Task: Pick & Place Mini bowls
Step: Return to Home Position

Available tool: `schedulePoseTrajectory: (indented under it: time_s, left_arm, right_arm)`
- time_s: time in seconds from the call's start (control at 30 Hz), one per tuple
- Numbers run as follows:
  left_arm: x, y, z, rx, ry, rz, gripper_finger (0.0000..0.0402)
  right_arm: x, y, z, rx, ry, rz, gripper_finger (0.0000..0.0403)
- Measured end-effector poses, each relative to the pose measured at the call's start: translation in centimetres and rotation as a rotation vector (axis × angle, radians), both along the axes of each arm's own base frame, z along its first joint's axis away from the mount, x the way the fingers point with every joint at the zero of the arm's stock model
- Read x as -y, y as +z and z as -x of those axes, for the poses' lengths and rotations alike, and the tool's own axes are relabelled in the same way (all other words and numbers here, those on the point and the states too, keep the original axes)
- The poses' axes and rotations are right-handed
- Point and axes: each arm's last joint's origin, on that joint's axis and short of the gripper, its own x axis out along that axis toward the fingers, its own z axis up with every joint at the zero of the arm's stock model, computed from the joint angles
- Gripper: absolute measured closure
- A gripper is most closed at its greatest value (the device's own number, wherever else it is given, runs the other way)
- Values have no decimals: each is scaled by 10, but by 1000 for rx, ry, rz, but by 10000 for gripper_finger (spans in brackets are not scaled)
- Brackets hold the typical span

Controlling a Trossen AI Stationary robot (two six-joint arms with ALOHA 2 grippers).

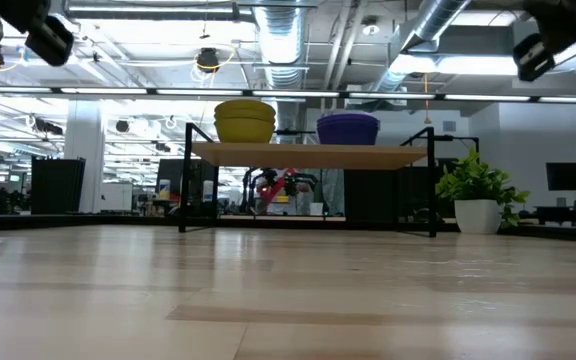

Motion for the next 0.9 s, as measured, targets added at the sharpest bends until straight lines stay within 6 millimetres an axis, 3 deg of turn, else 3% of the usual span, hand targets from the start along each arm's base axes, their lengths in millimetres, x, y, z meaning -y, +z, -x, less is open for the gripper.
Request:
schedulePoseTrajectory:
  time_s: [0.3,0.67,0.9]
  left_arm:
    - [0,1,1,27,-6,-33,259]
    - [4,-8,-3,-60,-15,-97,259]
    - [4,-8,-3,-63,-9,-95,259]
  right_arm:
    - [0,-18,-8,-42,-23,-3,324]
    - [-2,-41,-14,-131,-16,-7,324]
    - [-1,-55,-13,-303,-21,-106,324]
